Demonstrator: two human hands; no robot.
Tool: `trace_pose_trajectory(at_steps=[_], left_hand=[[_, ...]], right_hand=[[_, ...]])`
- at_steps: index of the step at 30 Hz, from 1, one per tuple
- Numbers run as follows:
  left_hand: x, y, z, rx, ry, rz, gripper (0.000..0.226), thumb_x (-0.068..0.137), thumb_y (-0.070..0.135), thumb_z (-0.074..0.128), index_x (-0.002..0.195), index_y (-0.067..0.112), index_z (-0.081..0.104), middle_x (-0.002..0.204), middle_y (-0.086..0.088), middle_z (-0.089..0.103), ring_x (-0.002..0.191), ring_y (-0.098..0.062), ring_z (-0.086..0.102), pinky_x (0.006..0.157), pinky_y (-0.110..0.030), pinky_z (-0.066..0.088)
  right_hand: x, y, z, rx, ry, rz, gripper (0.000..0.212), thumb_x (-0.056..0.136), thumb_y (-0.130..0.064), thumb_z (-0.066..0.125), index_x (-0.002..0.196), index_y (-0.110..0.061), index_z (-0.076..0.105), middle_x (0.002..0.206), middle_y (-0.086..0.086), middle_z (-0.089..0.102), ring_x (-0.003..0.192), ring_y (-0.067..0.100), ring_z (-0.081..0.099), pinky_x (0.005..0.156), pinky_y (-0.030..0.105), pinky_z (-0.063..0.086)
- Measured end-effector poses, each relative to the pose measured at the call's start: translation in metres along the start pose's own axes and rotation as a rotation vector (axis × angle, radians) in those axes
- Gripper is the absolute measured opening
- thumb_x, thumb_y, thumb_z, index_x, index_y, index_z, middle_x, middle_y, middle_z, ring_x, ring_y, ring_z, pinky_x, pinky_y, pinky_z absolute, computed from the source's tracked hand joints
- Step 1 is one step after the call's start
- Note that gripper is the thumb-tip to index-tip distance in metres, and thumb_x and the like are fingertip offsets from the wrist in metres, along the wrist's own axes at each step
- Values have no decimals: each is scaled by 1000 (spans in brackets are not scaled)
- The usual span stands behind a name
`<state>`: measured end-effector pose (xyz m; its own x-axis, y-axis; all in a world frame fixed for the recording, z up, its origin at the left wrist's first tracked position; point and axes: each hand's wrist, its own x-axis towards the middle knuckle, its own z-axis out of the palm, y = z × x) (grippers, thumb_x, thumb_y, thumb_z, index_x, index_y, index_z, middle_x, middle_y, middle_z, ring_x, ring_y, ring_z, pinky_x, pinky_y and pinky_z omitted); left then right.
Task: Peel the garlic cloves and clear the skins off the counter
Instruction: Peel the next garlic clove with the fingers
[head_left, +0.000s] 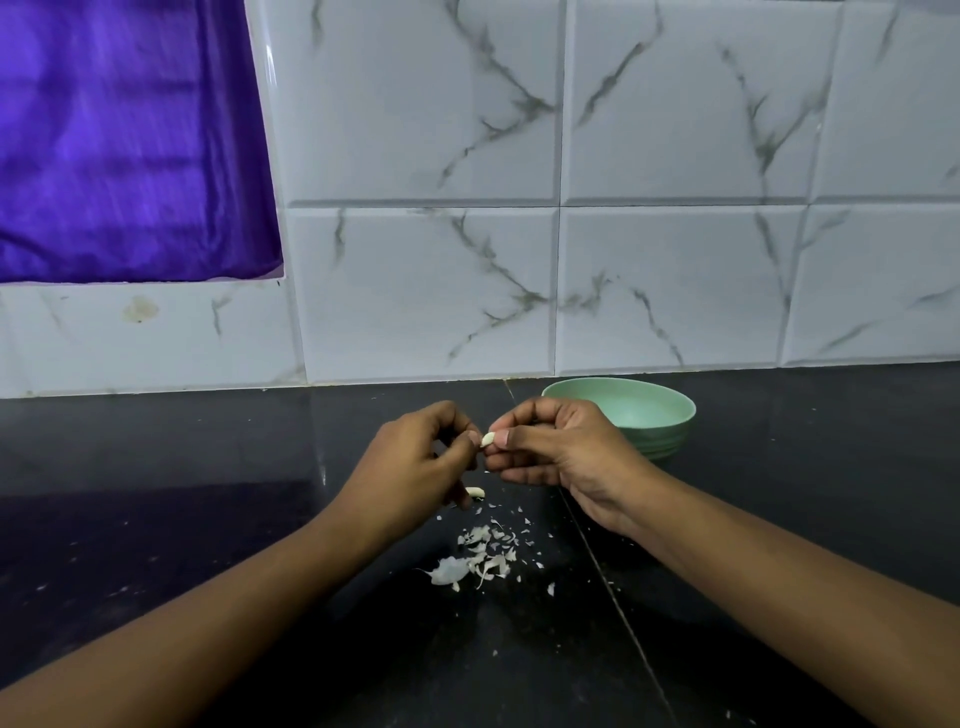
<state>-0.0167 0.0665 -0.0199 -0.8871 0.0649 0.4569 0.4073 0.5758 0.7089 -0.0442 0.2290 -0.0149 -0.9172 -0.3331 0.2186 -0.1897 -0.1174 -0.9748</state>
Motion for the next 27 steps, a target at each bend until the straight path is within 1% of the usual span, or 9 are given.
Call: trace_pose_trajectory(at_steps=[2,4,6,9,13,15,21,25,27], left_hand=[[1,0,-1,-32,-4,-21,13,93,19,57,80,19,60,76,3,67,57,-21,70,61,-42,57],[1,1,-4,-70,8,-31,7,90,14,62,85,19,64,81,2,68,57,-19,70,53,-29,53],[1,1,-7,-45,27,2,11,85,11,68,88,21,67,81,6,70,56,-15,70,53,-17,47],[-2,3,-8,19,45,72,12,78,14,76,83,22,69,77,11,72,53,-8,68,52,-10,42],[-3,6,-8,84,98,113,7,78,18,76,79,24,73,62,25,67,51,-1,66,52,-6,40],[-3,7,-8,95,111,114,6,80,19,74,79,25,73,59,27,65,51,0,66,53,-6,40],[-3,6,-10,108,163,121,9,81,23,73,73,27,72,67,21,69,50,1,65,53,-7,41],[-2,6,-10,105,176,122,12,82,23,72,71,26,71,65,15,70,50,-1,65,53,-8,42],[-2,6,-10,96,169,119,15,83,22,72,69,26,69,65,12,70,50,-2,66,52,-7,41]], right_hand=[[1,0,-1,10,4,7,5,82,-1,67,83,-5,66,72,8,72,65,14,70,63,24,57],[1,1,-2,20,9,11,5,82,-1,68,85,-5,65,73,8,72,65,14,70,64,25,57],[1,0,-2,24,8,13,6,81,-2,68,85,-5,65,73,8,72,65,14,70,64,25,57],[1,1,-1,18,14,12,4,82,-2,68,84,-5,65,73,9,72,63,13,69,63,24,57],[1,0,-1,23,9,17,1,82,-3,68,82,-3,66,71,9,72,61,13,69,60,23,57],[1,0,-1,18,8,16,2,83,-5,67,82,-4,67,71,8,72,61,13,69,58,21,57],[2,0,-1,12,0,7,5,86,-9,65,83,-4,67,70,7,71,61,13,69,57,21,56],[3,1,-1,-21,-8,-25,8,89,-11,62,85,-6,67,73,7,72,66,14,70,59,22,57],[3,1,-1,-51,-17,-54,5,87,-10,64,87,-6,67,77,7,73,70,15,71,62,24,58]])
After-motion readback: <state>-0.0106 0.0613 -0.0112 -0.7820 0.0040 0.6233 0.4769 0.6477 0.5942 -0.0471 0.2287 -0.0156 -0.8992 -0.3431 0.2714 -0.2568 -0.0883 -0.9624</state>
